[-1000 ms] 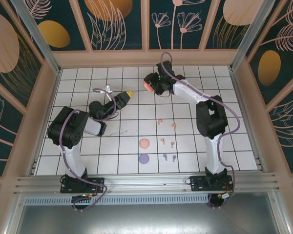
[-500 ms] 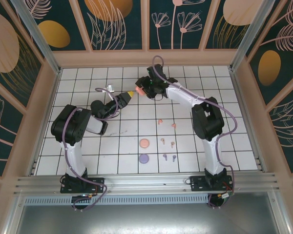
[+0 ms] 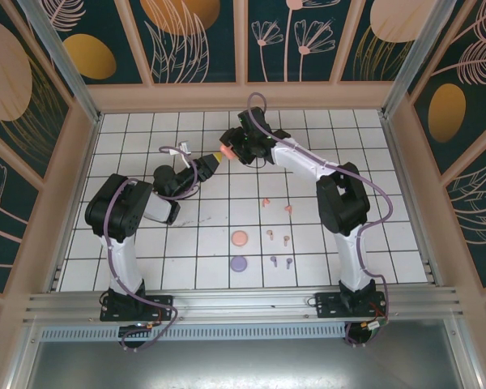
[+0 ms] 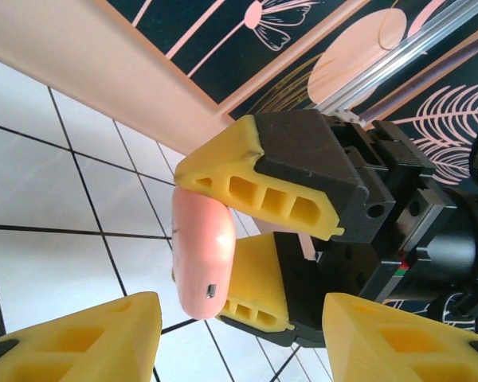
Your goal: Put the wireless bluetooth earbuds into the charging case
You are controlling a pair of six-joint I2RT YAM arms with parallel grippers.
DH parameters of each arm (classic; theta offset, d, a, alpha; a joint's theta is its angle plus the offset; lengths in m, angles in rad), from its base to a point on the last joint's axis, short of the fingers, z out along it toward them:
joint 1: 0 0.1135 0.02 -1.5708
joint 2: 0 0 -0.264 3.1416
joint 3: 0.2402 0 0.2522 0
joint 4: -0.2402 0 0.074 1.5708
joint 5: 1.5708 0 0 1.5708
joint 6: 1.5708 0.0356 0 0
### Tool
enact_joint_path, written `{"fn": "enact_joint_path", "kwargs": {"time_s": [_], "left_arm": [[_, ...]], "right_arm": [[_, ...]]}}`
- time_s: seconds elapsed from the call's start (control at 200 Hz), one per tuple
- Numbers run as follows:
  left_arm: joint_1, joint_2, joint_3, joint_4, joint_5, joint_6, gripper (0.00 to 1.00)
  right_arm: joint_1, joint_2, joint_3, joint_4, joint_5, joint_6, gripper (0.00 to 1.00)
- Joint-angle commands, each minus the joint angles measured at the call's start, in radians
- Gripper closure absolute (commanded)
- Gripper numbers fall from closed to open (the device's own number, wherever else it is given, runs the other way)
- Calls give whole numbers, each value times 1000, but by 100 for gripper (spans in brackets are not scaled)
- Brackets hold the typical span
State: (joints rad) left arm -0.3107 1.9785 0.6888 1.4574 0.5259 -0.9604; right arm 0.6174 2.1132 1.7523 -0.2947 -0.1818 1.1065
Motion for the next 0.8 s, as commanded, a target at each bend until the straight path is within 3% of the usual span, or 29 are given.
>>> {"fn": "enact_joint_path", "kwargs": {"time_s": [0.0,0.796], "left_arm": [[-8,-4,18,-4,-20,39,44],[-28,51,103,-57,-38,61,50]], "right_arm": [[8,-54,28,-4,13,9,53],[31,-54,45,18,-12,13,53]]}}
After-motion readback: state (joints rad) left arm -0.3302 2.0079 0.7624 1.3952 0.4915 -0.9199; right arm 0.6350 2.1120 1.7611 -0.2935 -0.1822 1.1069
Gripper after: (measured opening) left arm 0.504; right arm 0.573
